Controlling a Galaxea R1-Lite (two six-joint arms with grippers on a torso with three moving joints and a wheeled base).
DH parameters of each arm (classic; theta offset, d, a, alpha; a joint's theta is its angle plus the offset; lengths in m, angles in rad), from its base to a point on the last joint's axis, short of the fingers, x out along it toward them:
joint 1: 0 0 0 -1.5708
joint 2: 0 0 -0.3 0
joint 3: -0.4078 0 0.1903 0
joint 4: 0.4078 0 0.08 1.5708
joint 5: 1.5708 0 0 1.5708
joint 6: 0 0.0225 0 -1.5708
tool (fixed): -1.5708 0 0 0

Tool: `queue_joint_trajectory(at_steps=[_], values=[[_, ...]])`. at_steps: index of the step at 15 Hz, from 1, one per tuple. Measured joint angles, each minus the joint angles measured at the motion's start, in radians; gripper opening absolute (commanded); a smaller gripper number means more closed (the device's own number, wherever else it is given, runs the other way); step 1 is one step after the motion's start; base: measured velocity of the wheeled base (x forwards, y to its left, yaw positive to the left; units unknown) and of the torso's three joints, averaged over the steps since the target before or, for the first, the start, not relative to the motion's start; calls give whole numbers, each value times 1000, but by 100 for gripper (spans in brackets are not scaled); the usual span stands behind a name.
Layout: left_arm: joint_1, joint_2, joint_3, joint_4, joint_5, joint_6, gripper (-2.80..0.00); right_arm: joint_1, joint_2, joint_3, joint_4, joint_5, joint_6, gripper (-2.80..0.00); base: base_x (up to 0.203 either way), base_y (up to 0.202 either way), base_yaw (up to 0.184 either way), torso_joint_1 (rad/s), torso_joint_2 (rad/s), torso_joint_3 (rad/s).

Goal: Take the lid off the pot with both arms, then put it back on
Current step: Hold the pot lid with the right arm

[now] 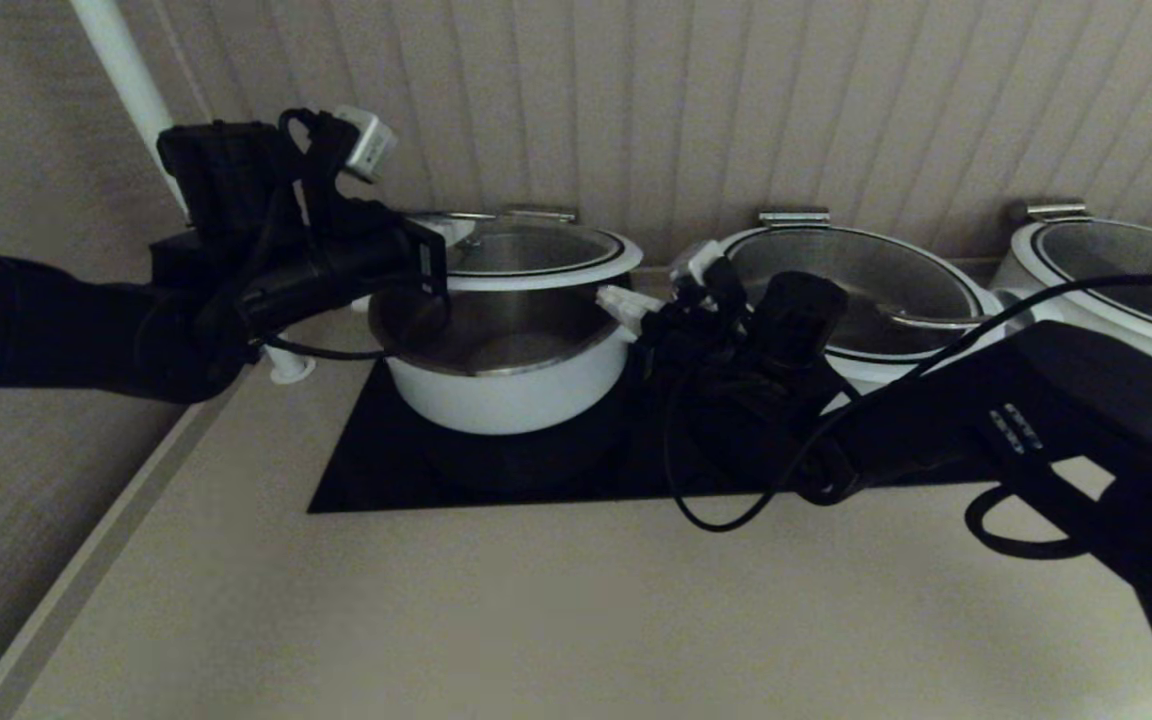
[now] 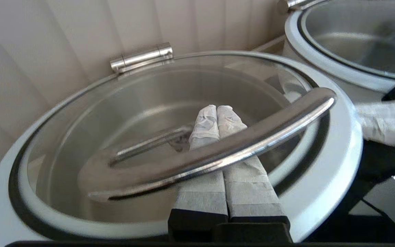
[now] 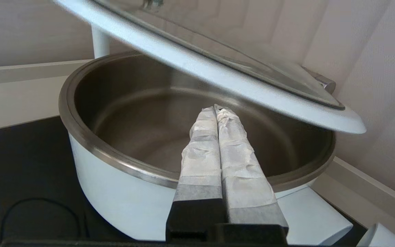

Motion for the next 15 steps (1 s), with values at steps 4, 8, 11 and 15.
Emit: queue_joint_trajectory(at_steps=[4,8,11,15], values=[[0,-31,56,-3,-1,4,-280,-3,0,-1,-3,0,0,-280,0,0,0,0,0,0],[0,-53,83,2,-3,9,-280,-8,-2,-30,11,1,0,-280,0,0,0,0,0,0],[-1,-66,109,4,-3,11,-280,-11,-3,-47,25,1,0,-280,0,0,0,0,0,0],[0,-84,149,4,-3,29,-280,-12,-5,-49,23,0,0,-280,0,0,0,0,0,0]])
